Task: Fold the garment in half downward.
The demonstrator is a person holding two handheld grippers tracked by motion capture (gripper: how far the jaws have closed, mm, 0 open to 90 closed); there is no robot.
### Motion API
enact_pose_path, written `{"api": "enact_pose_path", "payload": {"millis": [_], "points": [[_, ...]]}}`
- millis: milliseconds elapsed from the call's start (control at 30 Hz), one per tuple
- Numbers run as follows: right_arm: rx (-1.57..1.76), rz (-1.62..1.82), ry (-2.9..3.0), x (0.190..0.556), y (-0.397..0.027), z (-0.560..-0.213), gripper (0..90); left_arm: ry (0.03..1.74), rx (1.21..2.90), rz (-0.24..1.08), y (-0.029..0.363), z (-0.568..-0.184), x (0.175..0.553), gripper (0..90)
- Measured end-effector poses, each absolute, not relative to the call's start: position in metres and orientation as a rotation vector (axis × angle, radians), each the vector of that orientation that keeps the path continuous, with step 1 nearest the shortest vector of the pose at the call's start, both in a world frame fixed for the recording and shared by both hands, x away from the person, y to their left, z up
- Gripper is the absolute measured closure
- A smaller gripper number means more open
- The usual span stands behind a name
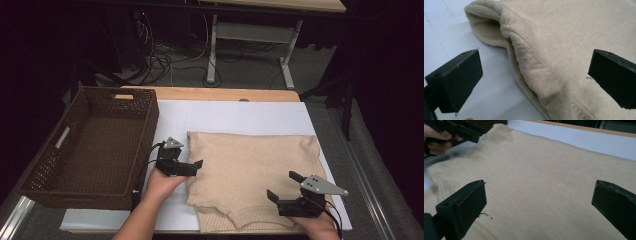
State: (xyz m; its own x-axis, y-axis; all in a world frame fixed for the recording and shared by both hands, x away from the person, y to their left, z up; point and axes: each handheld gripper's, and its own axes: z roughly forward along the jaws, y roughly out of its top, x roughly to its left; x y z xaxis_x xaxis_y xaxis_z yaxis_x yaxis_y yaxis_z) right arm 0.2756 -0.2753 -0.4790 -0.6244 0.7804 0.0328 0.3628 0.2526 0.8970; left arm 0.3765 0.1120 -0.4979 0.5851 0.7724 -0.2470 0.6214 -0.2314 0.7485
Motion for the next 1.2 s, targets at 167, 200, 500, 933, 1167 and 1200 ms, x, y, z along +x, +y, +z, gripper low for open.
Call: {"api": "enact_pose_path", "payload": {"millis": [167,200,500,933,1167,1200], "points": [[0.989,1.369,2.156,0.279,-0.247,-0.481,0.0,1.114,1.943,0.214,0.113,-0.498,0.377,0.0],[0.976,1.374,2.166,0.28,-0.242,-0.481,0.0,1.114,1.941,0.214,0.113,-0.497,0.378,0.0],[0.894,1.419,2.233,0.283,-0.199,-0.483,0.0,1.123,1.93,0.208,0.115,-0.495,0.381,0.0],[0.807,1.473,2.32,0.281,-0.151,-0.487,0.0,1.139,1.945,0.243,0.116,-0.48,0.397,0.0],[0.807,1.472,2.335,0.28,-0.148,-0.493,0.0,1.158,1.949,0.254,0.114,-0.471,0.417,0.0],[0.809,1.472,2.339,0.279,-0.148,-0.493,0.0,1.16,1.945,0.257,0.113,-0.47,0.422,0.0]]}}
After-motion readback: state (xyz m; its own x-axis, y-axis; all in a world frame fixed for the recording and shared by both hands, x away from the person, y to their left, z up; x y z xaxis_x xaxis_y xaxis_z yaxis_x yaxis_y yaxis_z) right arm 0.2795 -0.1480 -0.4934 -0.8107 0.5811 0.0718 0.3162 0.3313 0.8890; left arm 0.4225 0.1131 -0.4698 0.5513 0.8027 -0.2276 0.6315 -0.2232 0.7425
